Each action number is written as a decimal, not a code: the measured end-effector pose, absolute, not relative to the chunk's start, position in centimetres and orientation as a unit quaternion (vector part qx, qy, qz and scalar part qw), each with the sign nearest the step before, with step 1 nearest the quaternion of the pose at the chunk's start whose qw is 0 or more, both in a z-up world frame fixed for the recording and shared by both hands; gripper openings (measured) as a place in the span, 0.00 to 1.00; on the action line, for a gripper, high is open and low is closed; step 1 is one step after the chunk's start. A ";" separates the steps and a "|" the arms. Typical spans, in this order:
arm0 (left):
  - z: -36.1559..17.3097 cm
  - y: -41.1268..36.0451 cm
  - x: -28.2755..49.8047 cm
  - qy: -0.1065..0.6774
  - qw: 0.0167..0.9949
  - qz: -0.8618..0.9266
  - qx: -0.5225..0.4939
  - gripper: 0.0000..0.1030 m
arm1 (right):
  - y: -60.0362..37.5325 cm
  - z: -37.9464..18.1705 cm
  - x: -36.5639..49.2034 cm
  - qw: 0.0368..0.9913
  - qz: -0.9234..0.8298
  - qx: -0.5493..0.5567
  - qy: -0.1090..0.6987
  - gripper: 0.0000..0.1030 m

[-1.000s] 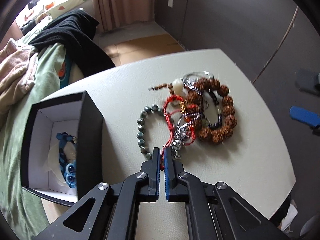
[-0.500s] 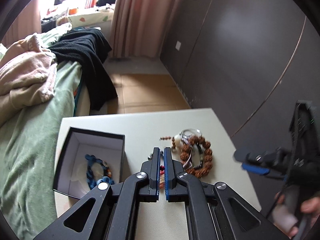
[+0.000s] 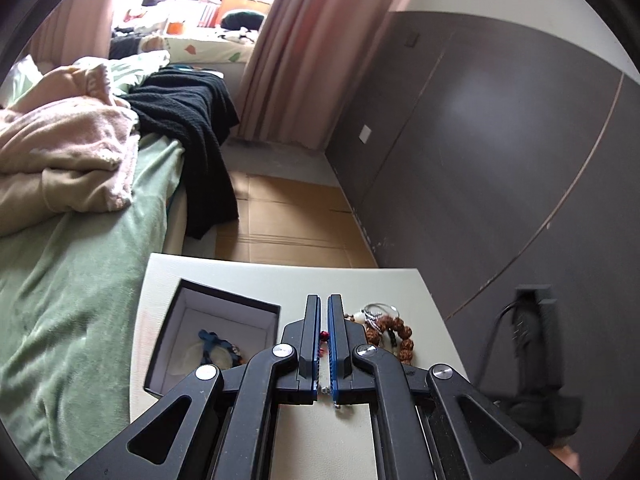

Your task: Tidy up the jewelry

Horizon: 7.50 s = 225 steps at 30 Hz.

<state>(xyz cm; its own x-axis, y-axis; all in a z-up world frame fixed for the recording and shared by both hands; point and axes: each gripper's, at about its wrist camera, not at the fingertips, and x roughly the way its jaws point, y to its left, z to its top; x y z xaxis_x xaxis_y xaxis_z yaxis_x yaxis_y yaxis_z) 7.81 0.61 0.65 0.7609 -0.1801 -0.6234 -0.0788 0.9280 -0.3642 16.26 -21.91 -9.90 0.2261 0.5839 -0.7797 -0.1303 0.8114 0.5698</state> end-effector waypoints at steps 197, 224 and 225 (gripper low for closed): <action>-7.0 -5.8 12.5 0.469 0.877 -0.045 -0.091 0.09 | -28.9 -11.3 18.1 0.767 0.149 0.230 0.580 0.49; -0.7 0.5 8.5 0.371 0.916 0.010 -0.154 0.09 | -24.8 -11.0 19.2 0.805 0.112 0.123 0.570 0.19; -0.6 0.8 8.4 0.369 0.916 0.013 -0.157 0.09 | -25.1 -10.4 19.1 0.807 0.121 0.134 0.562 0.19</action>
